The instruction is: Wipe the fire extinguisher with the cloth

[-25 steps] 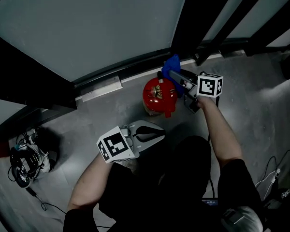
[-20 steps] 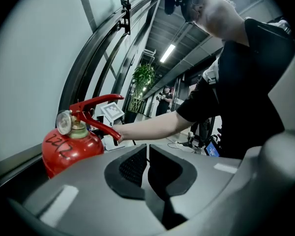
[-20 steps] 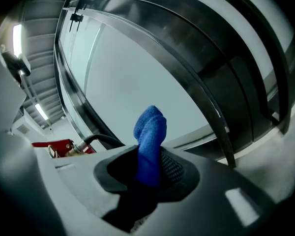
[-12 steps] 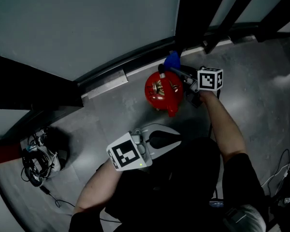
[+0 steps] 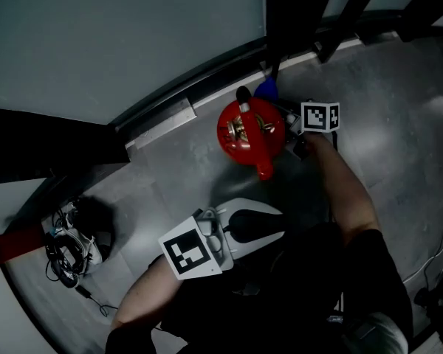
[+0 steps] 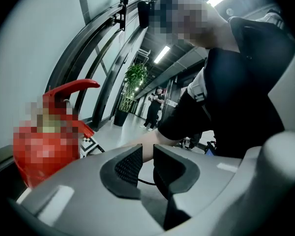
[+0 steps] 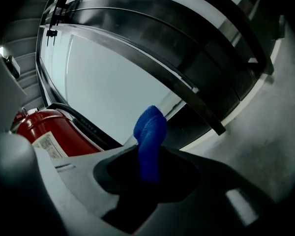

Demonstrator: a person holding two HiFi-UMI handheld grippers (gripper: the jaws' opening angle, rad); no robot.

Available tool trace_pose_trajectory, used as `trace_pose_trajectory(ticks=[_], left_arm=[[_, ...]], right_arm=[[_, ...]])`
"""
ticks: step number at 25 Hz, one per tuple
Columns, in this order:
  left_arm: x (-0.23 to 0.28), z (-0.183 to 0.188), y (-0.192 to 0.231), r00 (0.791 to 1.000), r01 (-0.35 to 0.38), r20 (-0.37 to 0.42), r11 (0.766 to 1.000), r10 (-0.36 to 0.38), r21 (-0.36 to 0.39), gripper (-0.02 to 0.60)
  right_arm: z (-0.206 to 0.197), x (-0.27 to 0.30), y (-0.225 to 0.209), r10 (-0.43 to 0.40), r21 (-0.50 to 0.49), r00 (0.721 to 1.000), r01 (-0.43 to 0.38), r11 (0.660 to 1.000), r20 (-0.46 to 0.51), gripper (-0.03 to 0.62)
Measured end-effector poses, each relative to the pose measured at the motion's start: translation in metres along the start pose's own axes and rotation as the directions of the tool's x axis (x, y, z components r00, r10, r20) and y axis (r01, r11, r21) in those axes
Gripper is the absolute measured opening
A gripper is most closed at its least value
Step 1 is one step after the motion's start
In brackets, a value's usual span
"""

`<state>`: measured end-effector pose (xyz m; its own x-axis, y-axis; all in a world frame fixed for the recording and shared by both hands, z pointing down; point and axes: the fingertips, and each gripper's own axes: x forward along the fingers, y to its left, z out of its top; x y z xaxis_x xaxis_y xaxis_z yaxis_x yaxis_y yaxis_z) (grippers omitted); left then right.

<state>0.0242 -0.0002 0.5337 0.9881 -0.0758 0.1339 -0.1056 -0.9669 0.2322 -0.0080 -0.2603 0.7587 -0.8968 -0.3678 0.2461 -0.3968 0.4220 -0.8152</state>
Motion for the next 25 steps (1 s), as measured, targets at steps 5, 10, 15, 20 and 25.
trace_pose_trajectory(ticks=[5, 10, 15, 20, 25], left_arm=[[-0.008, -0.013, -0.006, 0.999, 0.011, -0.04, 1.0, -0.011, -0.016, 0.075], [-0.017, -0.015, -0.01, 0.999, 0.001, -0.048, 1.0, -0.002, -0.023, 0.077], [-0.023, -0.029, -0.008, 0.995, -0.027, -0.097, 1.0, 0.025, -0.016, 0.077], [-0.026, -0.033, -0.007, 0.993, -0.041, -0.115, 0.999, 0.04, -0.007, 0.077], [-0.03, -0.034, -0.004, 0.99, -0.056, -0.133, 0.998, 0.055, -0.007, 0.075]], right_arm=[[-0.014, 0.005, -0.031, -0.002, 0.124, 0.999, -0.003, 0.992, 0.039, 0.114], [-0.024, 0.01, -0.052, -0.003, 0.207, 0.994, -0.019, 0.978, 0.106, 0.114], [-0.046, 0.015, -0.086, -0.119, 0.2, 0.991, 0.105, 0.974, 0.056, 0.114], [-0.059, 0.017, -0.103, -0.198, 0.171, 0.979, 0.188, 0.967, 0.04, 0.114], [-0.077, 0.015, -0.126, -0.294, 0.135, 0.955, 0.295, 0.946, -0.029, 0.114]])
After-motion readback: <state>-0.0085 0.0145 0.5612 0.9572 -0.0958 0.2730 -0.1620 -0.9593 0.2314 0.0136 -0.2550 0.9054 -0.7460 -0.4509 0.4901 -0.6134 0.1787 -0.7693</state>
